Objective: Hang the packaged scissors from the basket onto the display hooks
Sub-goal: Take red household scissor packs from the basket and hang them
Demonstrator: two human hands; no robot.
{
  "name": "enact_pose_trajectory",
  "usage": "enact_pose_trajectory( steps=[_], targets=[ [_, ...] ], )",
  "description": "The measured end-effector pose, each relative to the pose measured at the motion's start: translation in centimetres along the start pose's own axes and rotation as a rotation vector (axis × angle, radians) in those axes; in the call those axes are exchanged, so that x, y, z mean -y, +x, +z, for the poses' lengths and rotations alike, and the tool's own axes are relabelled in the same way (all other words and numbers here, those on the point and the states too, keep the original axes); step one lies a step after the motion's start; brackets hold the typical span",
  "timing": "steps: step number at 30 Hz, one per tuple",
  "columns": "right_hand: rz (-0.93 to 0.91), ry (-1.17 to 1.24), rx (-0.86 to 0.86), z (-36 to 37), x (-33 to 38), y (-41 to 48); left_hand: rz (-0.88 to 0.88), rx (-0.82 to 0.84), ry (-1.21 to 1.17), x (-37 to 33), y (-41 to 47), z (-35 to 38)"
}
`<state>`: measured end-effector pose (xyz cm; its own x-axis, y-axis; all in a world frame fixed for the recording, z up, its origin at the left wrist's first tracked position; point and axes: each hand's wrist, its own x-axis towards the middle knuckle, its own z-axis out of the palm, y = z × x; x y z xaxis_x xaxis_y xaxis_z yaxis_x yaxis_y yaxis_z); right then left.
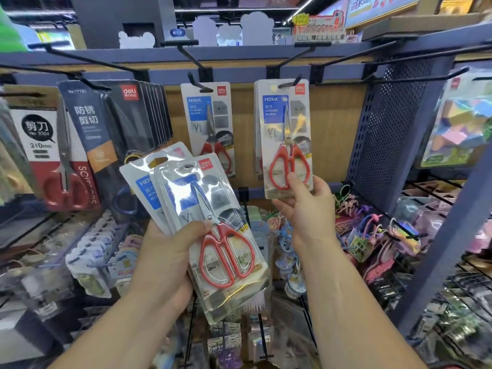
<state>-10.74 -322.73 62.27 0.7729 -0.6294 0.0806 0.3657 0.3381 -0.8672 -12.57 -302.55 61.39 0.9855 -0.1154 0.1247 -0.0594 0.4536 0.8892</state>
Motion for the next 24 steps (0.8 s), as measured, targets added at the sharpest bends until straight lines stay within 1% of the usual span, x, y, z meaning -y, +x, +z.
enact_pose_trajectory(
  steps=[4, 6, 7, 8, 11, 12, 13, 15, 17, 21, 24],
  targets=[
    [0.071, -0.017, -0.056, -0.1, -0.3, 0.4, 0.013, 0.019, -0.007, -0.3, 0.0, 0.3],
    [0.059, -0.095, -0.080, -0.4, 0.2, -0.9, 0.012, 0.021, -0.008, -0.3, 0.1, 0.3],
    [0.034, -0.132, -0.053, -0.6, 0.5, -1.9, 0.012, 0.016, -0.012, -0.3, 0.2, 0.2],
    [0.001, -0.161, 0.019, -0.9, 0.7, -3.1, 0.010, 0.006, -0.019, -0.2, 0.3, 0.3],
    [-0.037, -0.306, 0.417, -1.5, 0.3, -6.8, -0.001, -0.020, -0.039, -0.1, 0.4, 0.8],
    [-0.035, -0.370, 0.509, -1.6, -0.2, -7.7, -0.003, -0.027, -0.042, 0.0, 0.4, 1.2],
    [-0.044, -0.424, 0.535, -1.7, -0.9, -8.3, -0.005, -0.034, -0.046, 0.0, 0.3, 1.6],
    [-0.085, -0.457, 0.453, -1.8, -1.9, -8.9, -0.016, -0.031, -0.064, 0.3, 0.3, 2.2],
    [-0.092, -0.408, 0.368, -1.9, -2.1, -9.0, -0.033, -0.013, -0.098, 0.5, 0.1, 2.6],
    [-0.072, -0.330, 0.281, -2.3, -2.3, -9.0, -0.032, 0.035, -0.137, 0.9, -0.3, 3.0],
    [-0.048, -0.210, 0.219, -2.3, -2.3, -8.9, -0.033, 0.048, -0.122, 1.2, -0.7, 3.1]
  ],
)
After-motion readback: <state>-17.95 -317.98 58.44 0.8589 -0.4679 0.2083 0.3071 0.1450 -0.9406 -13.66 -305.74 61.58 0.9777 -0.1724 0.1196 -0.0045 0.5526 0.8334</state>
